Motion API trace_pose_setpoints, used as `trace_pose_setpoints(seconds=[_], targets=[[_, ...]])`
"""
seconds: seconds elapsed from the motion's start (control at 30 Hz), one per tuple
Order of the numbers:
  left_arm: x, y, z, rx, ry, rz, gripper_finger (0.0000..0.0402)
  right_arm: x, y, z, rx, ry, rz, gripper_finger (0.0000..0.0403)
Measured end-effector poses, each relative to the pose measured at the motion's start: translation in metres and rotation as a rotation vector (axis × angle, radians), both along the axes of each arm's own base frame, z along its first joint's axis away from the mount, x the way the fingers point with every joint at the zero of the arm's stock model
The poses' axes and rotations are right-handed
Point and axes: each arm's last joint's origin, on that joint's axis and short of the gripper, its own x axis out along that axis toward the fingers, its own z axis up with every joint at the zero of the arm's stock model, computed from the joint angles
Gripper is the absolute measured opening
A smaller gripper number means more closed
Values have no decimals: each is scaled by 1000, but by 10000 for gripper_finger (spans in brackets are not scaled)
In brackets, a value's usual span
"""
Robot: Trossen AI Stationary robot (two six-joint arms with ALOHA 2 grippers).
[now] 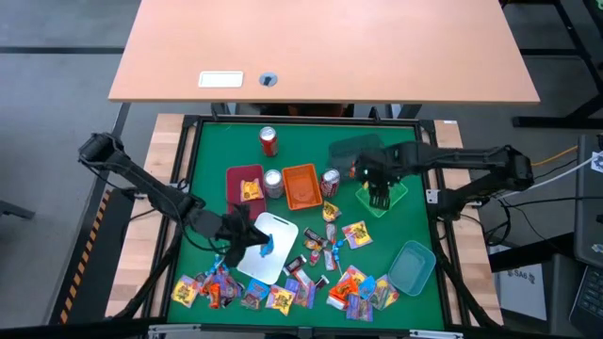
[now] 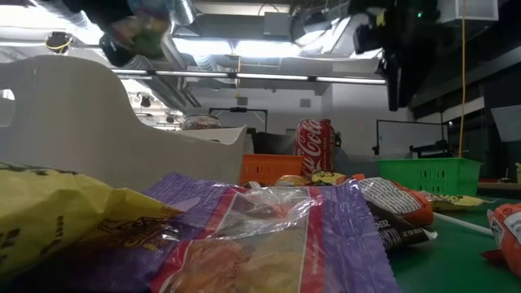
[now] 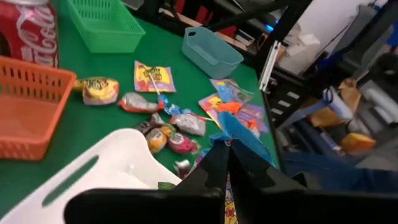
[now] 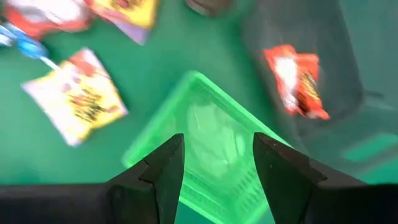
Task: Sort candy
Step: Put the blue gummy into the white bin, then put the yellow candy into the red bin
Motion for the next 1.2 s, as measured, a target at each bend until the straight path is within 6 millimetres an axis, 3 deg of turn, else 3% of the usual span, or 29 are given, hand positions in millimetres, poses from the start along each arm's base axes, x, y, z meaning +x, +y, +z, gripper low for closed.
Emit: trace_pose_setpoints(seconds=[0.17,0.33,0.57,0.9,1.2], targets=[[8,2,-9,40,25,5,4,9,32,2,28,-97,17,191],[11,3,-13,81,35,4,49,9,63,2,45,-126,114,191],[11,4,-13,112,34,-7,113,3,95,-25,70,-147,196,191],[10,4,-15,116,57,-6,120,-16,119,-72,119,-122,143,191],[10,4,-16,138,57,-15,121,-23,120,-99,138,-166,83,191]])
